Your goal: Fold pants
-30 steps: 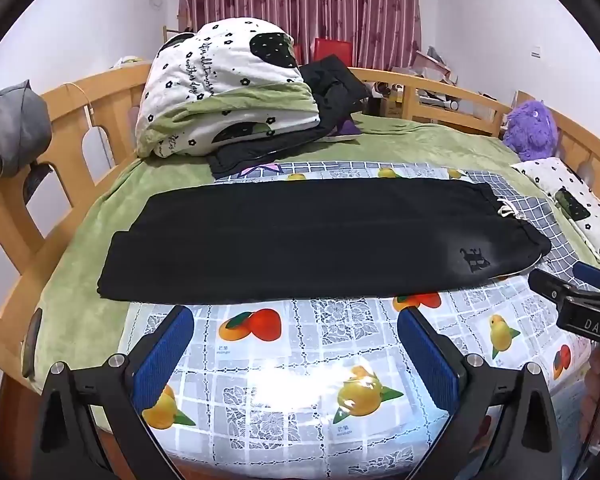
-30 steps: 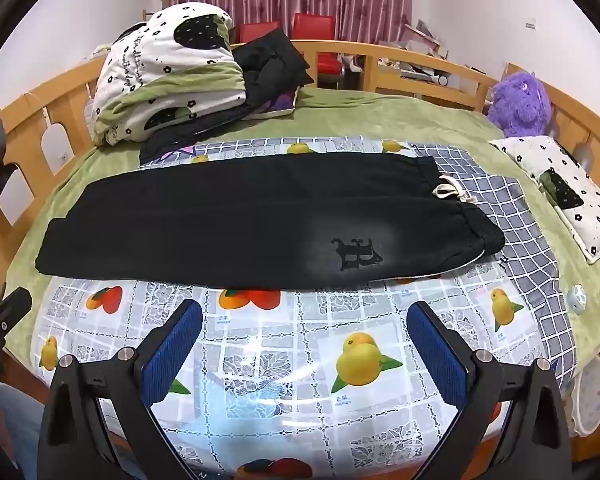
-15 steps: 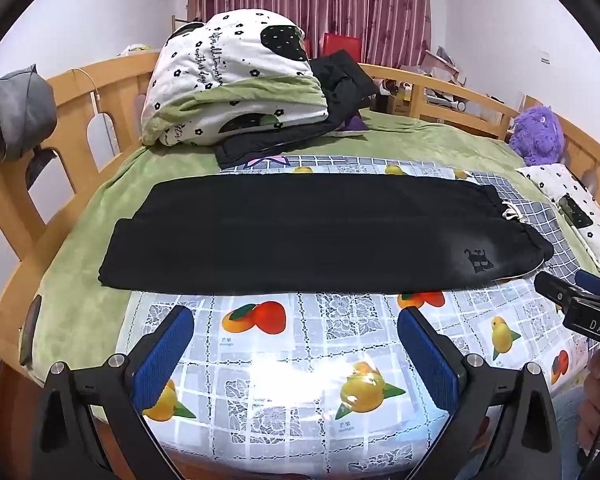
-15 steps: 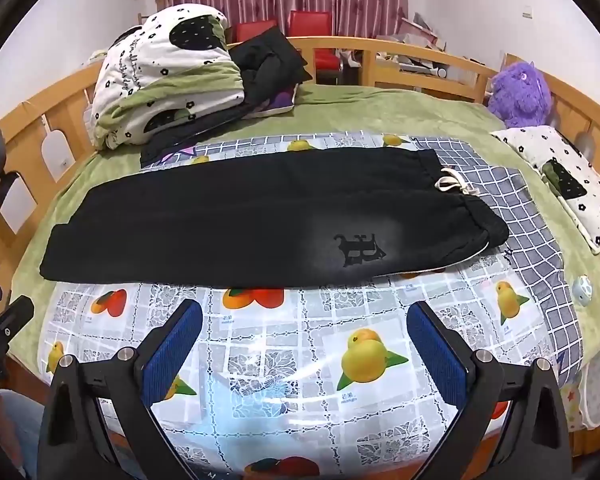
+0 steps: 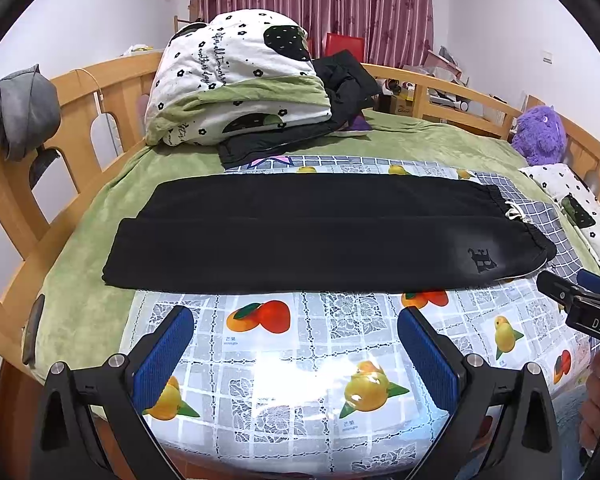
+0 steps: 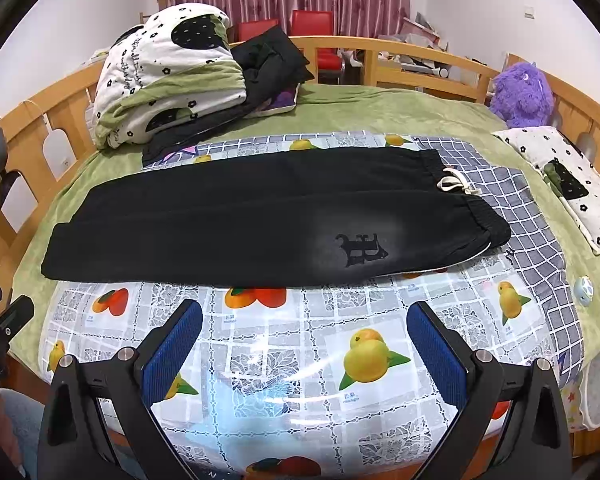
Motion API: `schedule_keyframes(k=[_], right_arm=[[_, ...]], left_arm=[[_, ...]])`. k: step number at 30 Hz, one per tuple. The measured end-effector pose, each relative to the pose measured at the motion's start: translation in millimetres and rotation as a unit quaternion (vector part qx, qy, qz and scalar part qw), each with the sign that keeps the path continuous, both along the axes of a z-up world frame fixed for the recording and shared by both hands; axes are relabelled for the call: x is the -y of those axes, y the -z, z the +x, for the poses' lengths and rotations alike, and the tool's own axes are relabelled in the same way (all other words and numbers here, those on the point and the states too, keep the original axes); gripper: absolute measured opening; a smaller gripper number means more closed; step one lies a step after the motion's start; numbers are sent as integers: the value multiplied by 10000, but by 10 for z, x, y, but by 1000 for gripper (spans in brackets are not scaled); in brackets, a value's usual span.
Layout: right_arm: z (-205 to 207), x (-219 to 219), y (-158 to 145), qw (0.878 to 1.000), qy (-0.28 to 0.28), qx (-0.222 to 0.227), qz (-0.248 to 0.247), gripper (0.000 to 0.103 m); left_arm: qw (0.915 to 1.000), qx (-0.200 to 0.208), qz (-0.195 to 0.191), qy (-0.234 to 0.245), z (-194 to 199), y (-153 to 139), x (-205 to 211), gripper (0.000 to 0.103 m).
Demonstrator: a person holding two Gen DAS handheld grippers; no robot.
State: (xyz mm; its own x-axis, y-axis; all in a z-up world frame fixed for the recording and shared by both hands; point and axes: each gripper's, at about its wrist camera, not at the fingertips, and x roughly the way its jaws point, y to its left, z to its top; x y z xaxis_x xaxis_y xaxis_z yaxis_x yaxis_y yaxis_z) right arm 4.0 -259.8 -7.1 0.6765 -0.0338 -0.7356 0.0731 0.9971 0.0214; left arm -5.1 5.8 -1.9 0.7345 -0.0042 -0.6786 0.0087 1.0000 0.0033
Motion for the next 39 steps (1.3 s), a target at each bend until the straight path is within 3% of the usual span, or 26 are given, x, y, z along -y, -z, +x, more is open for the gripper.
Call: schedule_keyframes(k=[39], right_arm=[[-27, 24, -15, 10000, -6, 61, 8, 101]], left_arm=[[10000, 14, -6, -38, -30, -31, -52, 102]])
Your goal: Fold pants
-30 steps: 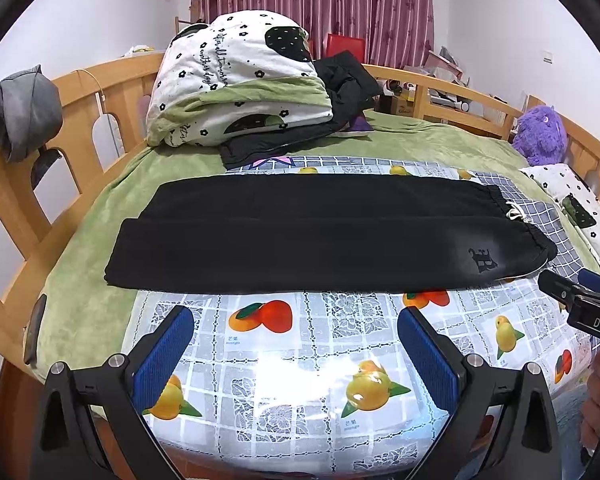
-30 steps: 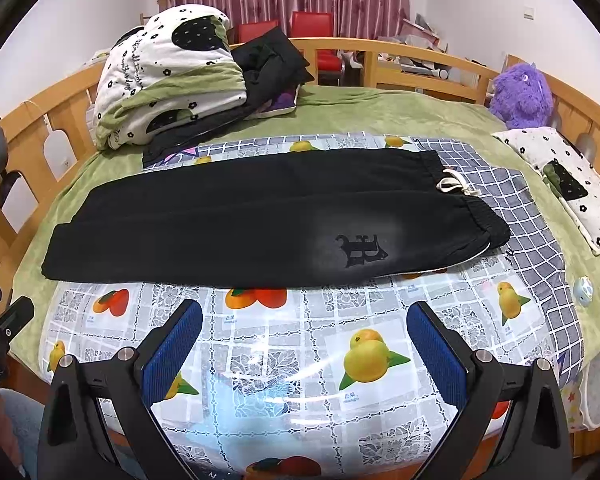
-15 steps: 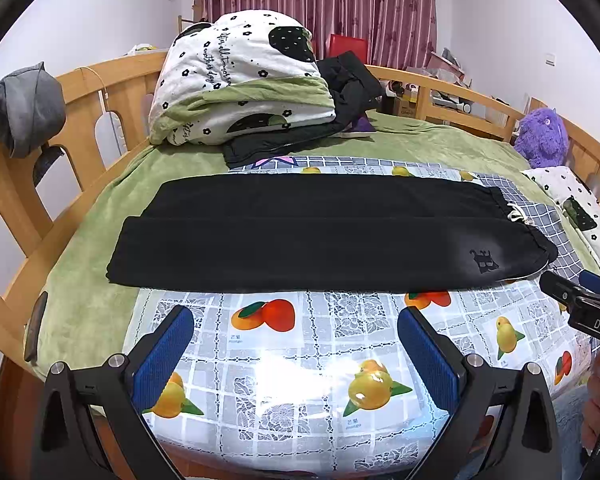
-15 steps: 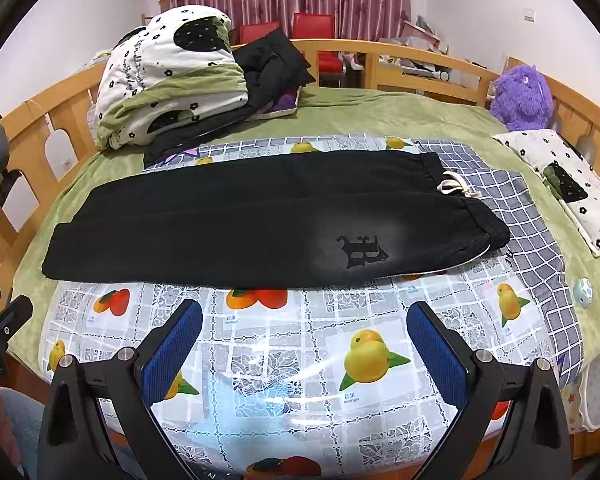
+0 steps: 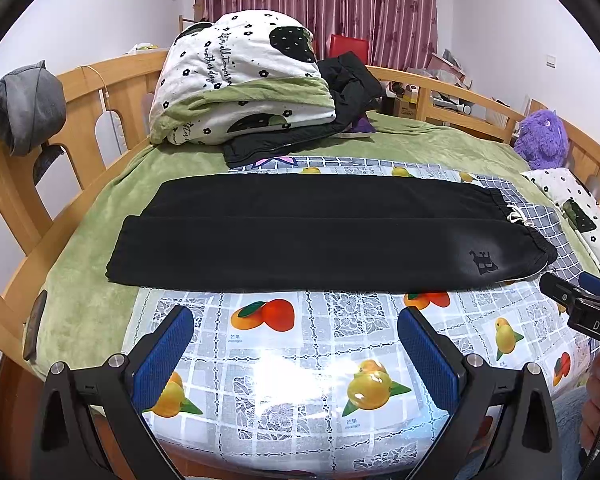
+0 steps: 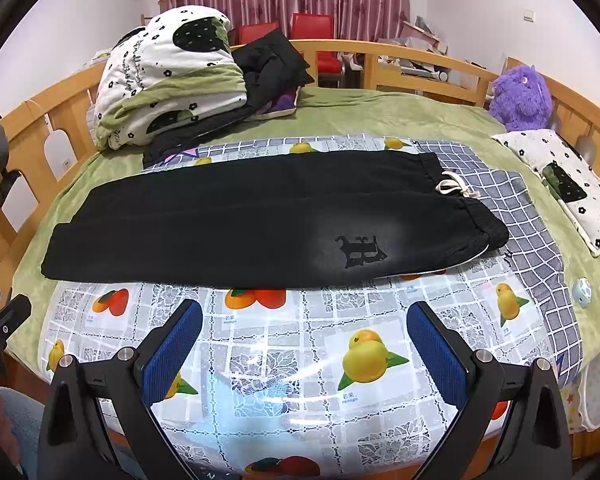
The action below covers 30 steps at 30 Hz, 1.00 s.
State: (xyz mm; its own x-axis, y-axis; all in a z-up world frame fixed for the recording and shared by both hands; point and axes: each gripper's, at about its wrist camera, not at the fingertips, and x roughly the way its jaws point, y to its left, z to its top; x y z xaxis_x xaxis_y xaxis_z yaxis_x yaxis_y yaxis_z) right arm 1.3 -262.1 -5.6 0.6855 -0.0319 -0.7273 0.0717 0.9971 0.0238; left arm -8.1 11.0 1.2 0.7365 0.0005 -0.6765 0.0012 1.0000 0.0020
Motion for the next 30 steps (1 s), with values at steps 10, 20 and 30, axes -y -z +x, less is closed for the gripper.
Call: schedule_keyframes(k=[10, 20, 30], right_arm=[[-12, -31, 8, 10000, -26, 18, -72, 101], [-12, -42, 2, 10000, -58, 13, -40, 101], [-95, -46, -69, 9994, -185, 294, 47, 101]], left_arm=[[10000, -6, -89, -32, -14, 3, -46, 102], [9999, 8, -133, -16, -3, 20, -54, 102], [9985, 83, -464, 280, -7, 12, 9, 102]])
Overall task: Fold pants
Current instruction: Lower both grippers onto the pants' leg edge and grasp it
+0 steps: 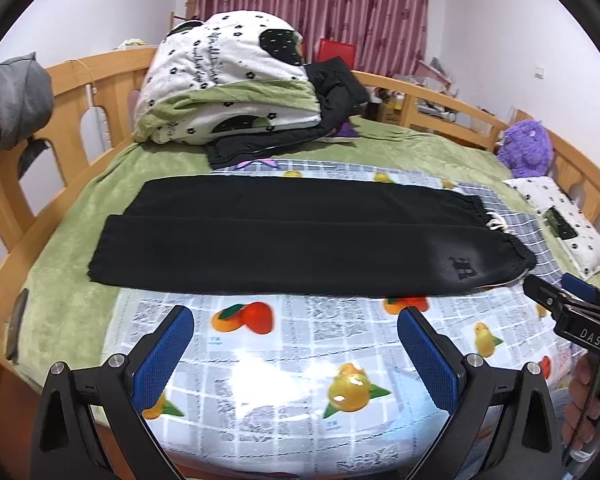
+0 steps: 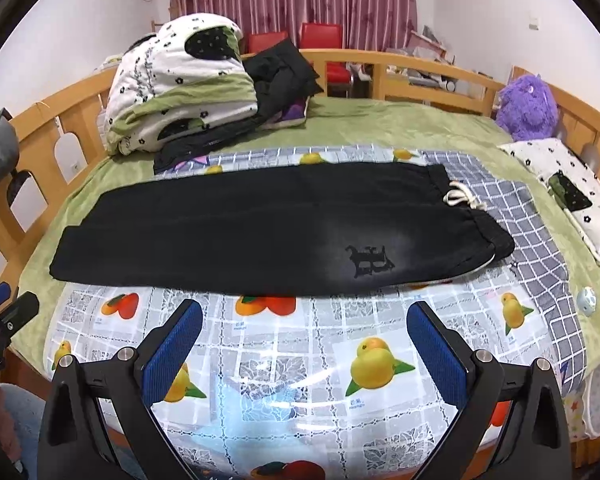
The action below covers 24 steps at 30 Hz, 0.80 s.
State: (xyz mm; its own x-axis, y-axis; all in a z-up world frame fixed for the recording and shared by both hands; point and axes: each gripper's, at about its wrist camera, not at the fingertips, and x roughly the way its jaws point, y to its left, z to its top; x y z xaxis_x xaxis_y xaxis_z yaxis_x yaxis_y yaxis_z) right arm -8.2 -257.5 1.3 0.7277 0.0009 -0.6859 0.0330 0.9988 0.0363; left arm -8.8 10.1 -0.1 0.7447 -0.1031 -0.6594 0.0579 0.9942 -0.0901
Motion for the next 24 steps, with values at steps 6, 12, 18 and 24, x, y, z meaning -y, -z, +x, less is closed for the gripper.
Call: schedule_keyframes(k=[6, 12, 18, 24], right_arm=[[-87, 54, -120, 9981, -114, 537, 267, 101], [69, 116, -433, 9973, -157, 664, 256, 101], [351, 461, -650, 9960, 61, 873, -155, 101], [760, 1131, -344, 9980, 289, 499, 275, 98]], left_arm=[[9991, 73, -269, 324, 126, -43, 65, 102], [9970, 23, -378, 674, 465, -262, -56, 98], [9990, -57, -371, 223, 777, -166, -409, 98], [9969, -281, -581, -458, 1041, 290, -880, 96]])
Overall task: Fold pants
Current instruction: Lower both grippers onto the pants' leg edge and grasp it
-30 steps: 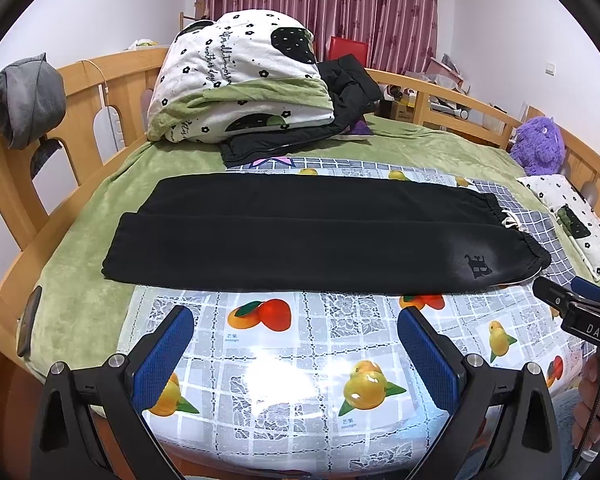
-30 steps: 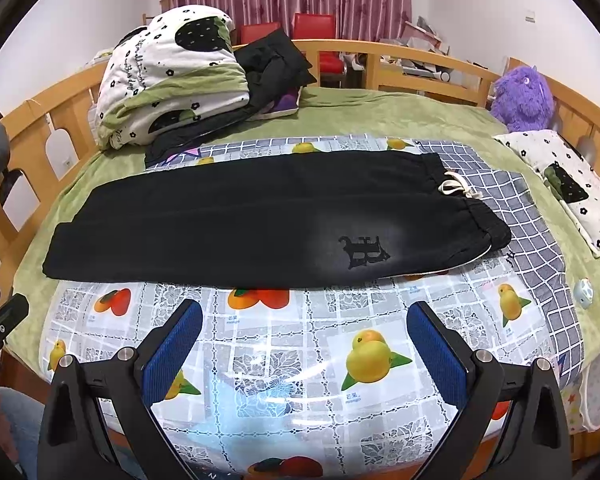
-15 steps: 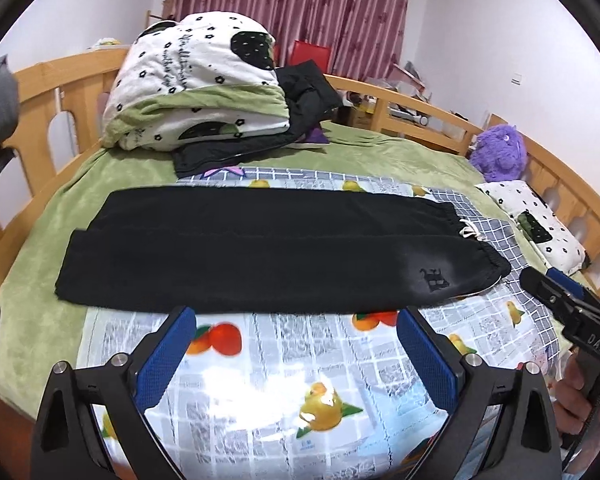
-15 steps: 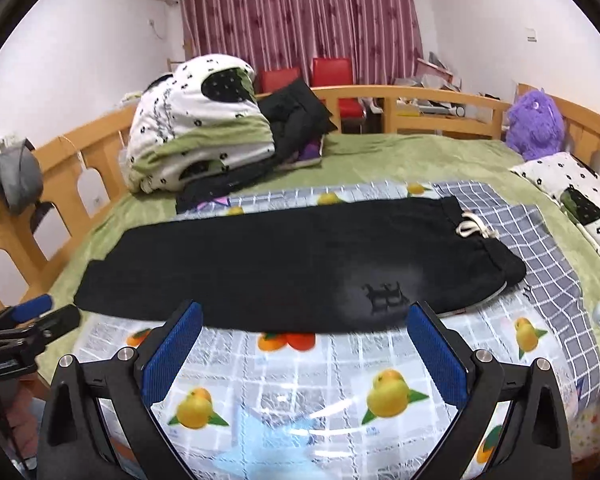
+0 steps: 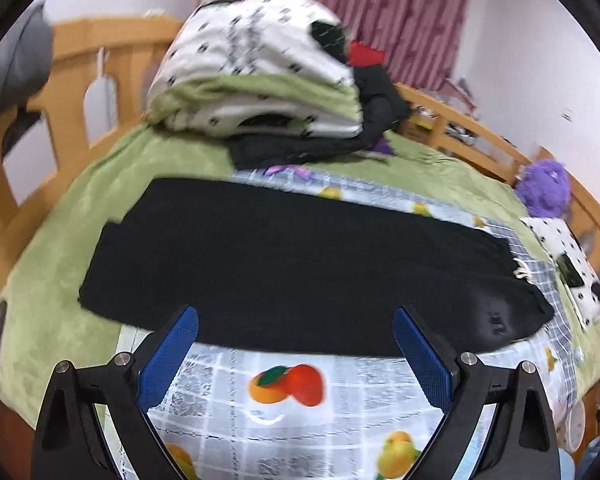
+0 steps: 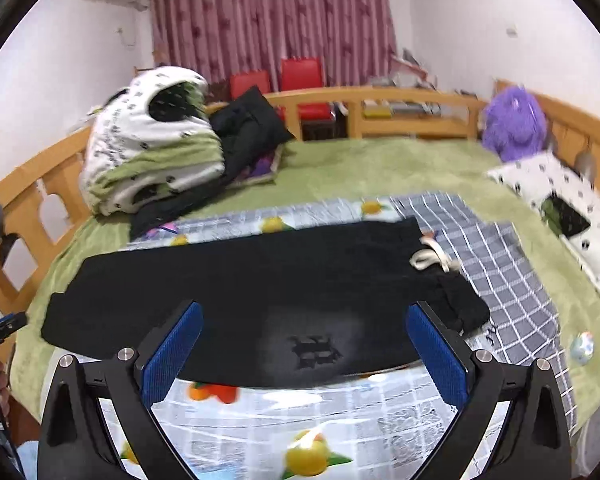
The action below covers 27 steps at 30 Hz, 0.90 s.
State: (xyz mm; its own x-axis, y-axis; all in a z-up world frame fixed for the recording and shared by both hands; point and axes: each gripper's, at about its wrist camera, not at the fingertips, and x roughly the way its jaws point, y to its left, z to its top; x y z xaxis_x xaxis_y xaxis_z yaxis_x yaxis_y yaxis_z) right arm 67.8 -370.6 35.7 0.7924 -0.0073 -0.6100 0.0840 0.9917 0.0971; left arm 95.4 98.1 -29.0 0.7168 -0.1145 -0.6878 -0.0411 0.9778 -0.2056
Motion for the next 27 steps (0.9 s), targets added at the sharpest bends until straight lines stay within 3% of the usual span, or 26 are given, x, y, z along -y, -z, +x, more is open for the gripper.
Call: schedule_keyframes(k=[2, 5, 10, 14, 19, 25, 27], right_arm=[[127, 208, 253, 9996, 96, -236, 79, 86], [277, 473, 710, 9969, 186, -694, 319, 71], [401, 796, 1335, 9900, 407, -1184, 654, 65], [343, 948, 1573, 9885, 485, -1157, 839, 65], [372, 1010, 1808, 9825, 428, -1220, 1344, 65], [536, 1104, 2029, 9719, 492, -1199, 1966, 65], [589, 1110, 2062, 9697, 503, -1121, 2110, 65]], left_arm=[[9992, -196, -272, -227, 78, 244, -173, 87], [9964, -436, -503, -523, 165, 548, -358, 82], [9918, -766, -593, -836, 282, 1020, -608, 72], [9897, -791, -779, -908, 333, 1259, -718, 66], [9807, -662, -1530, -1019, 394, 1481, -860, 66], [9793, -483, -1582, -1163, 461, 1521, -861, 63], [9775, -461, -1626, -1261, 478, 1537, -891, 55]])
